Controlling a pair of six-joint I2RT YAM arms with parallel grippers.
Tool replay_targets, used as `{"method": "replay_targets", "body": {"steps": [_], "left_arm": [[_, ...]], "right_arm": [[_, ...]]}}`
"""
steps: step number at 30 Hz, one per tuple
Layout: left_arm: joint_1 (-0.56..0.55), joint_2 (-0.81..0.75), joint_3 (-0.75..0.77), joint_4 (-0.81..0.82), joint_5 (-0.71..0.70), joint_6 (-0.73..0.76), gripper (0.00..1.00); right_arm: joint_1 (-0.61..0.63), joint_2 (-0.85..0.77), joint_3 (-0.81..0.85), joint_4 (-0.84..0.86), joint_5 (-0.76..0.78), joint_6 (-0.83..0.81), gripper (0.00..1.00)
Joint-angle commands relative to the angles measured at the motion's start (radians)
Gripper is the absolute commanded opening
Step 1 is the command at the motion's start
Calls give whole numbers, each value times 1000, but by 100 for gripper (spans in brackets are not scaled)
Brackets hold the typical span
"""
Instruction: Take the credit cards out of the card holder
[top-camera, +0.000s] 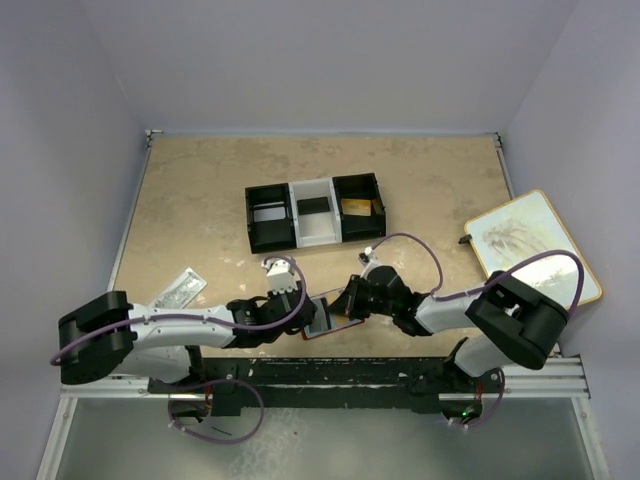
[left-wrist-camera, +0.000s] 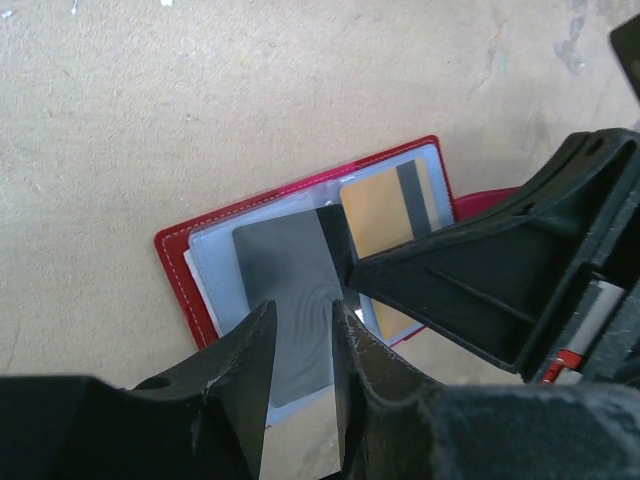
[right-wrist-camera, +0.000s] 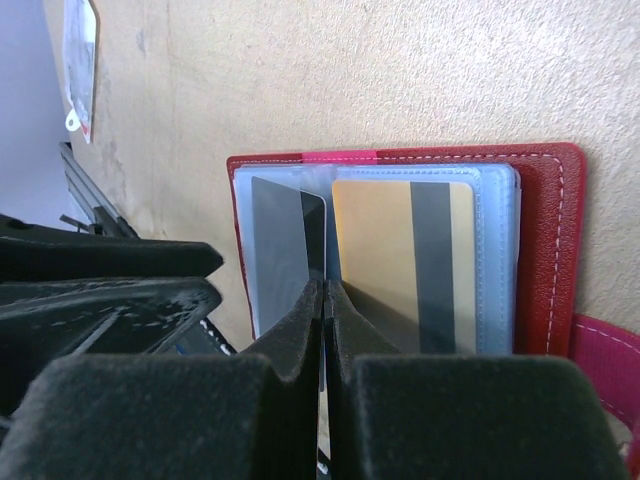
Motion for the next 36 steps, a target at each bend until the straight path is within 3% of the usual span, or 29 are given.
{"method": "replay_targets", "body": {"steps": [1, 8, 23, 28, 36], "left_arm": [[-3, 57, -25, 82, 9, -30, 26], [-6, 134, -11, 41, 8, -47, 20], [-6, 83, -36, -10, -17, -38, 17], [-6, 79, -32, -44, -35, -30, 17], [-6, 89, -37, -13, -25, -39, 17]], "right_arm": [[2, -10, -8, 22, 35, -6, 0], [-1, 8, -3, 63, -10, -4, 1], [-10, -22, -102, 190, -33, 45, 32], [-25, -3, -84, 194, -92, 17, 33], [-29, 52, -133, 356, -126, 59, 35]]}}
